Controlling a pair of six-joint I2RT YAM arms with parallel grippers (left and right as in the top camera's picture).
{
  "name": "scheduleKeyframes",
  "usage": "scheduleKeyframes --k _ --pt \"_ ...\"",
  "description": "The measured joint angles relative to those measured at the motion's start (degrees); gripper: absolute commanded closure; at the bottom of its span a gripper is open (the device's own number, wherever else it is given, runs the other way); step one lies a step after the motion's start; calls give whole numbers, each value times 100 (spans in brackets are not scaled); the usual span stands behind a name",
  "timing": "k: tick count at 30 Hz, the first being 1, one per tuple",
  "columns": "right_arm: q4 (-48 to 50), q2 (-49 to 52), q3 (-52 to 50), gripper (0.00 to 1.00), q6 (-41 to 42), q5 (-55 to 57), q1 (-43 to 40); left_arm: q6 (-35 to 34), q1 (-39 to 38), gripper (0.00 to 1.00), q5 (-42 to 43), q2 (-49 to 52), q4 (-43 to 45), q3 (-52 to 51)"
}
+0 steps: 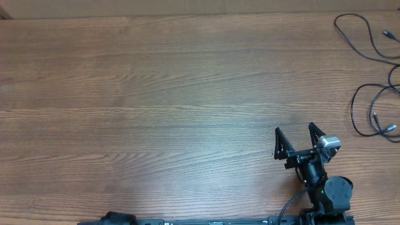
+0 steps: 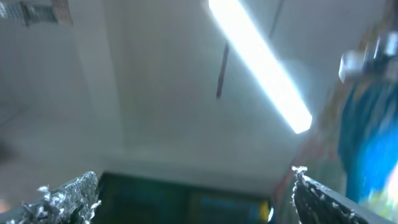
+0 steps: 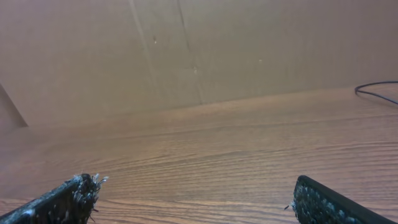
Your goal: Untangle cables
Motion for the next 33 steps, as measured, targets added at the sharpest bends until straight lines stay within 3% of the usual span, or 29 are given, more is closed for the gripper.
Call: scheduleKeyframes --k 8,16,21,33 --pt "2 0 0 0 0 2 0 -138 446 0 127 -713 -136 -1679" --pt "2 0 0 0 0 0 0 -153 986 0 623 -730 -964 -2625" --pt "0 0 0 0 0 -2 0 -153 1001 0 732 -730 -1130 -3158" --pt "2 0 0 0 -2 0 0 -153 1001 0 1021 -734 -2498 -4159"
